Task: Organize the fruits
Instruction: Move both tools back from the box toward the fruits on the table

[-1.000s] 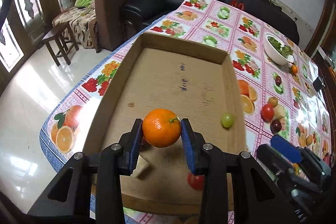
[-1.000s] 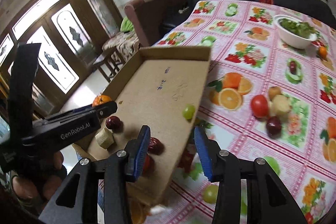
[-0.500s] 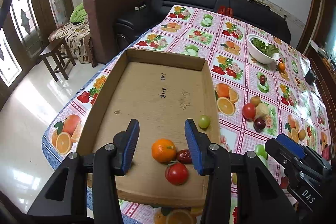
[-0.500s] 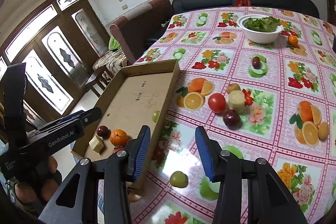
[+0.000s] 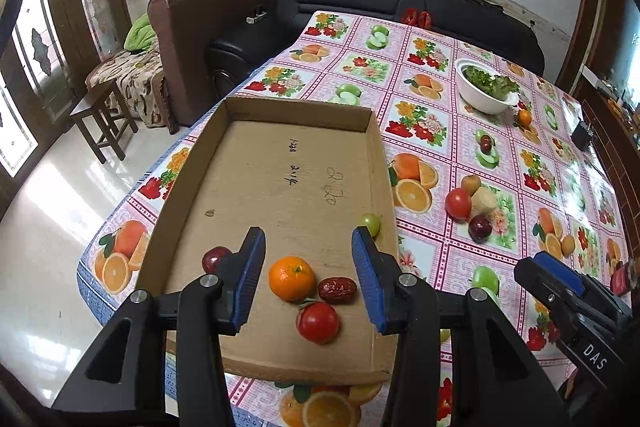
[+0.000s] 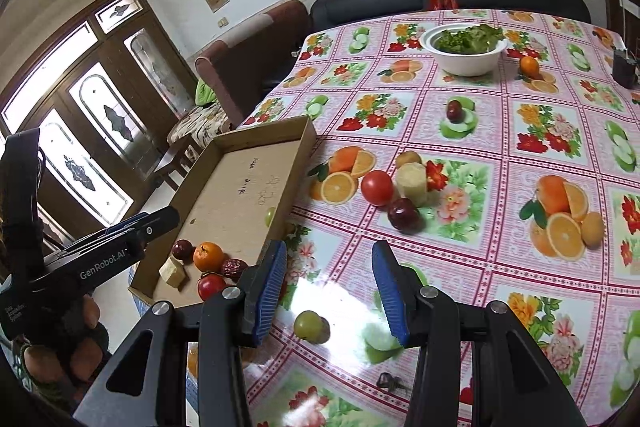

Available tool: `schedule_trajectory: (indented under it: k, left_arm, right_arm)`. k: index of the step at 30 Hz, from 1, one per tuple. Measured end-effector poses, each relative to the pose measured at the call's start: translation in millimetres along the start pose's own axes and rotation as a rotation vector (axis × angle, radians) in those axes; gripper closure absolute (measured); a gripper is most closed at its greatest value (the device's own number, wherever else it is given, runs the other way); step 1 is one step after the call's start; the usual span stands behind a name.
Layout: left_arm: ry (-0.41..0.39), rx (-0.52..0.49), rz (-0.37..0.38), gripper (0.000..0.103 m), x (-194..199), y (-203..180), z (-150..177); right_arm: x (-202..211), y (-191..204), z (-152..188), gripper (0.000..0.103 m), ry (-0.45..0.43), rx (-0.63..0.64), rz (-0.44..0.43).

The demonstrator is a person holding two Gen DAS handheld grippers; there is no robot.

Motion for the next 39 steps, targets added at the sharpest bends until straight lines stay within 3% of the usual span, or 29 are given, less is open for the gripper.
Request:
schedule_trajectory:
  k: [17,26,33,39]
  left_arm:
    - [0.016,-0.037,0.023,0.059,3,-21,6]
    - [0.057,-0.08,0.084,0.059,-1,-47,17]
    - [0.127,-0.141,0.175,0.059,-11,-80,39]
    - [0.174,-0.122,0.192,0.059,-30,-92,41]
  right_arm:
    - [13,-37,10,0.056,-0.011,-0.06,0.039]
    - [19,-65,15,0.056,-0.011,-0.105,0.072]
    - [15,-73,15,0.056,-0.003,-0.117,0.08]
    - [3,-73,6,0.056,0.004,-0.103,0.085]
Point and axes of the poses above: each gripper's, at about its wrist camera, not at the fingertips, and x roughly against the way its jaws point, y to its left, z to its underside, the point moved 8 cm from there along -x, roughly the way its jaws point, and after that the axes turned 3 degrees about y, right-handed, at the moved point
